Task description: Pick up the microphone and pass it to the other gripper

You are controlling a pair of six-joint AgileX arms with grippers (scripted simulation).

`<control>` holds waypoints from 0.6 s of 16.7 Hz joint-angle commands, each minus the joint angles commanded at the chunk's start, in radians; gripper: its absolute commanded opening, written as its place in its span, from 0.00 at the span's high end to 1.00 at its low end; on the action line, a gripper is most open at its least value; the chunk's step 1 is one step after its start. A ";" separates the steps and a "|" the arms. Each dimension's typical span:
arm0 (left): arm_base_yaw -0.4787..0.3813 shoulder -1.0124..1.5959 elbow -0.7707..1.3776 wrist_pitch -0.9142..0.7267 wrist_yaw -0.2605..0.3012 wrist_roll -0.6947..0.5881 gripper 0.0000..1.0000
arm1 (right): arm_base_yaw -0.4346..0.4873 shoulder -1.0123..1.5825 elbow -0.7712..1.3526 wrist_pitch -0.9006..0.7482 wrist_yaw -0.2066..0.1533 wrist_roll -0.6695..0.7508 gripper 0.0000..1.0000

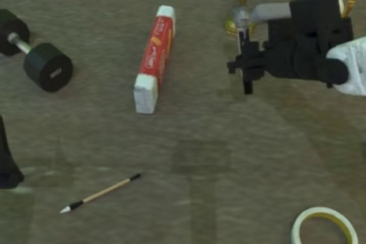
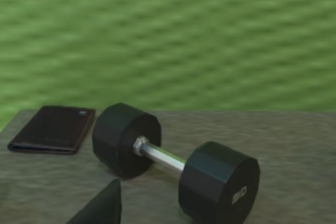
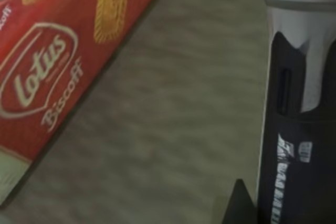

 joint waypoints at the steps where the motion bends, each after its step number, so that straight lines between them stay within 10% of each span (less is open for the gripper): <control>1: 0.000 0.000 0.000 0.000 0.000 0.000 0.00 | -0.001 -0.022 -0.029 0.099 -0.027 -0.022 1.00; 10: 0.000 0.000 0.000 0.000 0.000 0.000 0.00 | -0.011 -0.213 -0.202 0.670 -0.199 -0.176 1.00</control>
